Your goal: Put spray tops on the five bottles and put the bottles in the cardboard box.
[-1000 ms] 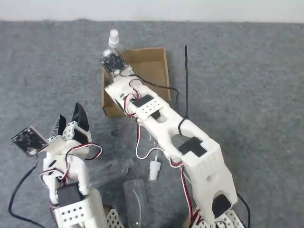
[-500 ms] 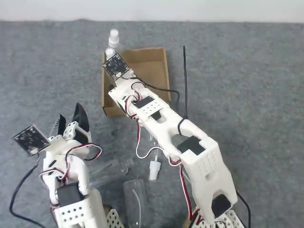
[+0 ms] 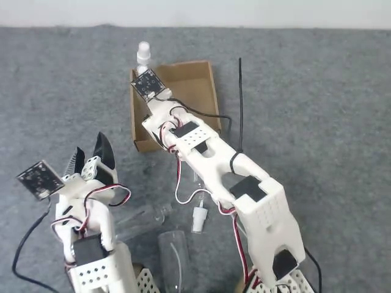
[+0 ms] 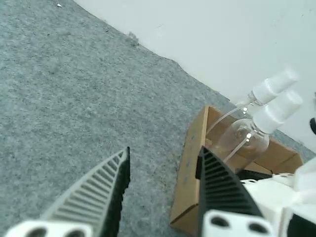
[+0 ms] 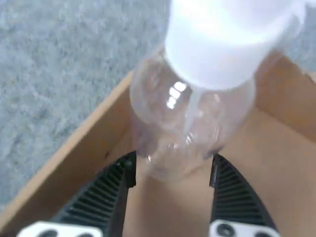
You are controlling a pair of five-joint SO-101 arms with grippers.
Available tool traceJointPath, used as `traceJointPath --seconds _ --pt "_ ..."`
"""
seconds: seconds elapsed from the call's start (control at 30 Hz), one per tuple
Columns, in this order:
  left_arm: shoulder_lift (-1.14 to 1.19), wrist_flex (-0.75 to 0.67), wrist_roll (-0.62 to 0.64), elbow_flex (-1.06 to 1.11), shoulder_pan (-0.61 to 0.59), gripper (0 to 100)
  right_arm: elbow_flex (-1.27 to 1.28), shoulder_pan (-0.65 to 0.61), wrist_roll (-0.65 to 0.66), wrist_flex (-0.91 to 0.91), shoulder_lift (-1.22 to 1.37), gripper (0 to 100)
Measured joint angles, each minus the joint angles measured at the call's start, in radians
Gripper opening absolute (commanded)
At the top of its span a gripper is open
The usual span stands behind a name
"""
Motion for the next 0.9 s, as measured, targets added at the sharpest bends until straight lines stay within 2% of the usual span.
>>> traceJointPath --seconds 0.9 --pt "0.000 0.000 -0.002 0.012 0.002 21 0.002 0.009 0.000 0.559 -0.358 18.5"
